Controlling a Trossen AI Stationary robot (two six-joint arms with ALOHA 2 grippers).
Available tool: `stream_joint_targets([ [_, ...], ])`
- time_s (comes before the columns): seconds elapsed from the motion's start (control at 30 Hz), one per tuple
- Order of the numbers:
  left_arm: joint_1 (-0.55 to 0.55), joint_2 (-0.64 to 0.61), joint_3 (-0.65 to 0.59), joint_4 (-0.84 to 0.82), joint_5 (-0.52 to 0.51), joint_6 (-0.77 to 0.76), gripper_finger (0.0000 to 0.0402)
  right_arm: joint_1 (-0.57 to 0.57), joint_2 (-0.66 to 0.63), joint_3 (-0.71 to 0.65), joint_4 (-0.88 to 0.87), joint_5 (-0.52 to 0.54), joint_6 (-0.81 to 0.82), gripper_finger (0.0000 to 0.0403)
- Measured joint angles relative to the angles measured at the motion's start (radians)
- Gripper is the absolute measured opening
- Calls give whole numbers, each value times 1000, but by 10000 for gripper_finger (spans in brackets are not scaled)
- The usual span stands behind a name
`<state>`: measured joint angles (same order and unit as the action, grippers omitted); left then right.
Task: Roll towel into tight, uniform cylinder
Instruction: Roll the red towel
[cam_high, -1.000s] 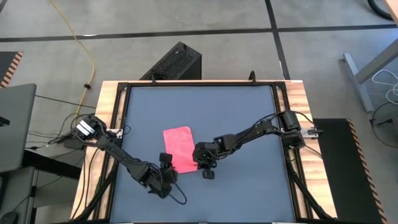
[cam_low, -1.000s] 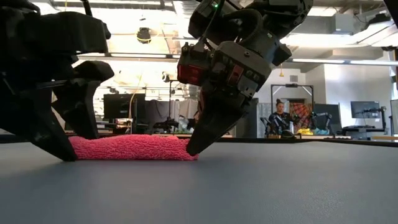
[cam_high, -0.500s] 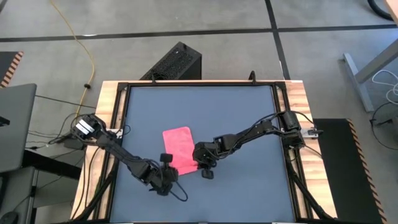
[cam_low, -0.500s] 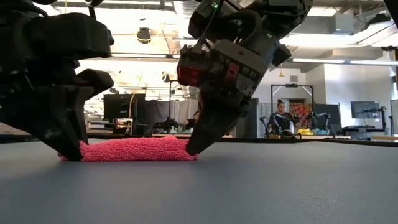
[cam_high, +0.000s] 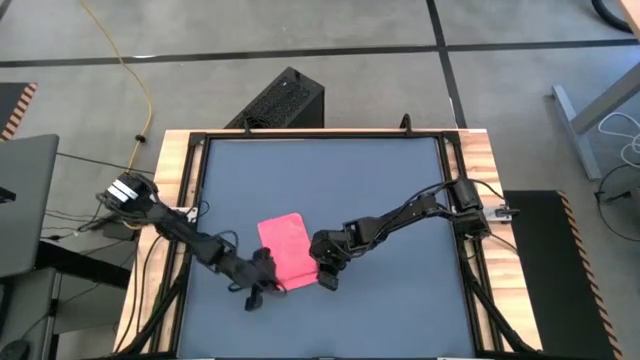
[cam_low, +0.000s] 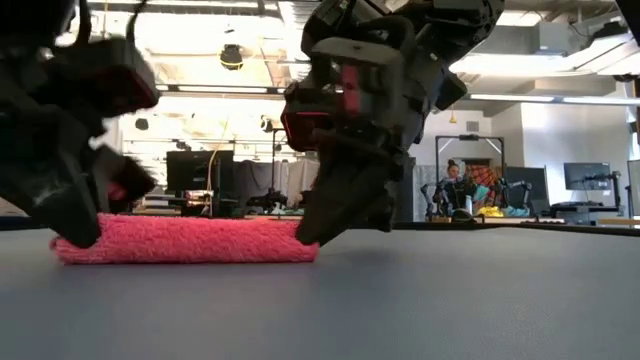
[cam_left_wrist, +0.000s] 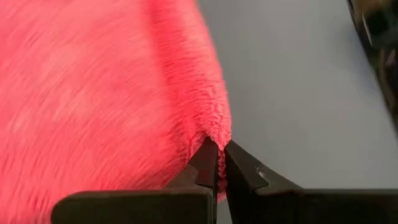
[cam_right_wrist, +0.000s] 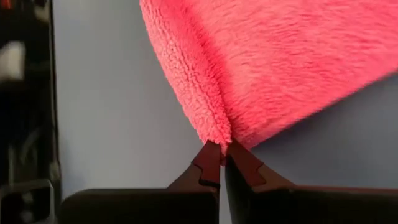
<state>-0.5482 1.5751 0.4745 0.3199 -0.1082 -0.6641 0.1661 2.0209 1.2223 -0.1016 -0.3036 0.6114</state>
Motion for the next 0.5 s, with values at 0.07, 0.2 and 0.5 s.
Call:
stream_joint_targets([
  [0.07, 22, -19, -65, 58, 11, -125, 0, -6, 0, 0, 21, 3, 67, 26],
  [0.2, 46, -25, -120, 85, 38, -215, 0, -19, 0, 0, 42, 14, 187, 28],
  [0.5, 57, -23, -124, 105, 50, -210, 0, -23, -1, 0, 27, 48, 128, 70],
])
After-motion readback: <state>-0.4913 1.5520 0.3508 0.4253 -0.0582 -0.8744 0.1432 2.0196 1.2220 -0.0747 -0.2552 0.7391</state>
